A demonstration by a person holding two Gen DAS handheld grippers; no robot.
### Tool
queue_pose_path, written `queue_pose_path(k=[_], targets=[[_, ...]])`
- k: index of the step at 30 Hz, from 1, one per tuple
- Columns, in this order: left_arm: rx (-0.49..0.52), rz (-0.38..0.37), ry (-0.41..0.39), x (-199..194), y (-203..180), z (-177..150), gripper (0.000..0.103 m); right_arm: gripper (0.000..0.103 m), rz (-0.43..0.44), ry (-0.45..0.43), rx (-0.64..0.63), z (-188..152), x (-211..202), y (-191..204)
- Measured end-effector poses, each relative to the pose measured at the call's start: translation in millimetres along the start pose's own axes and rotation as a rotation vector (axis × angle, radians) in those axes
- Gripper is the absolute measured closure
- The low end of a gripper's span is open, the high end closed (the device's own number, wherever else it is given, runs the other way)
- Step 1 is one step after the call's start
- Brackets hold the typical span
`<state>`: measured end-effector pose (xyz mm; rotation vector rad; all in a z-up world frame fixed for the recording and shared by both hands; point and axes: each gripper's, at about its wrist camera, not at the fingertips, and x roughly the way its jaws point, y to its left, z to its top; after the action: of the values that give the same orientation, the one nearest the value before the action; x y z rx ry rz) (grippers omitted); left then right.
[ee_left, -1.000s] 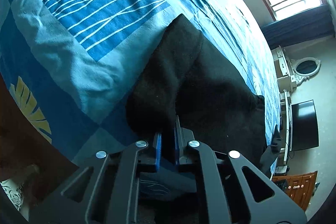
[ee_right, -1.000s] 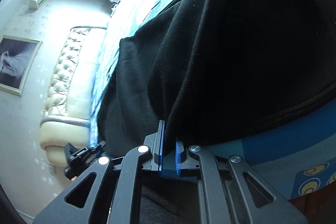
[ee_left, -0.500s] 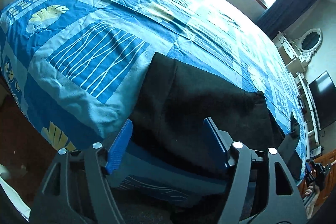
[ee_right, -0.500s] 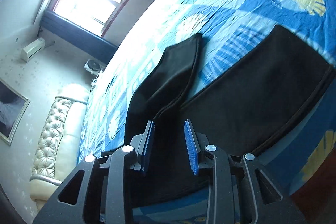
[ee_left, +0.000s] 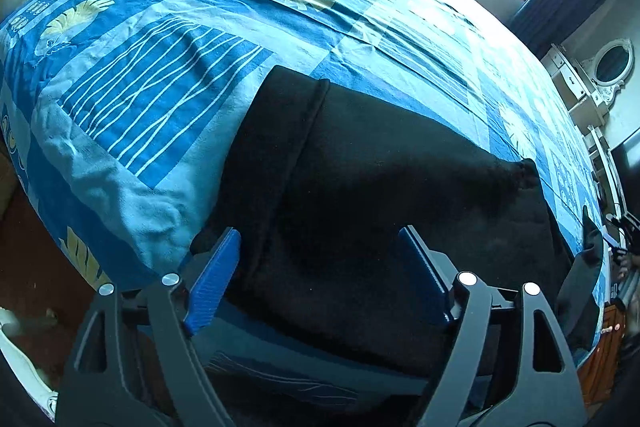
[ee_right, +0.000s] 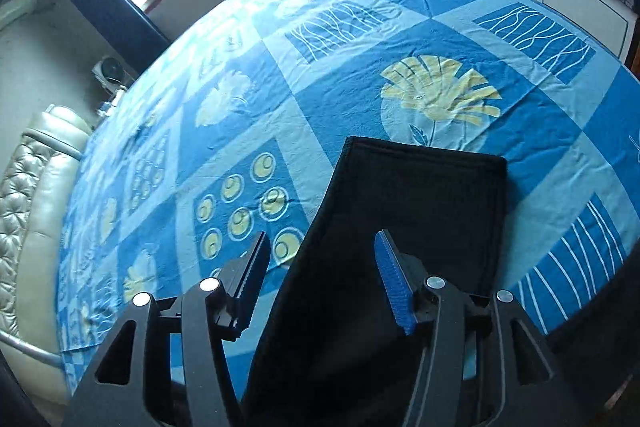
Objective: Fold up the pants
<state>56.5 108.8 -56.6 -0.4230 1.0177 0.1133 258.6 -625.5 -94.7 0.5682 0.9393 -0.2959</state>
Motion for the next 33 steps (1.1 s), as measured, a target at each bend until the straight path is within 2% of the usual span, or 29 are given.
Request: queue_pose_path(k=[4,6,8,9,12,15,17,20,23,27,29,31,33], targets=[[0.003,-0.008,0.005,1,-1,0,0.019,0.047,-0.170,0.084,-0.058,10,51,21],[0.005,-0.003,0.010,2,-2,1,0.018,0.062,-0.251,0.092,-0.118,7,59,23],[0.006,-0.001,0.011,4,-4,1,0.016,0.092,-0.233,0.086,-0.129,4,53,18],[0.006,0.001,0.011,5,-4,1,0.015,0.095,-0.184,0.071,-0.108,3,44,12],[0.014,0.018,0.005,7,-7,0,0.013,0.096,-0.035,-0.043,-0.049,-1,-6,-11],[0.026,0.040,-0.002,7,-11,-2,0.013,0.096,0.117,-0.167,0.049,-16,-70,-56],[0.028,0.045,-0.005,7,-11,-2,0.013,0.096,0.163,-0.231,0.100,-34,-107,-91],[0.020,0.047,-0.010,7,-10,-2,0.013,0.096,0.196,-0.287,0.213,-78,-141,-152],[0.012,0.052,-0.012,7,-10,-2,0.013,0.096,0.195,-0.276,0.334,-123,-141,-204],[0.027,0.071,-0.009,9,-13,-3,0.012,0.096,0.187,-0.193,0.475,-162,-109,-253],[0.036,0.077,-0.008,9,-13,-3,0.012,0.096,0.211,-0.188,0.499,-171,-101,-259],[0.040,0.078,-0.007,9,-13,-3,0.012,0.096,0.198,-0.184,0.458,-169,-105,-251],[0.039,0.077,-0.007,9,-13,-3,0.012,0.094,0.173,-0.133,0.413,-164,-110,-244]])
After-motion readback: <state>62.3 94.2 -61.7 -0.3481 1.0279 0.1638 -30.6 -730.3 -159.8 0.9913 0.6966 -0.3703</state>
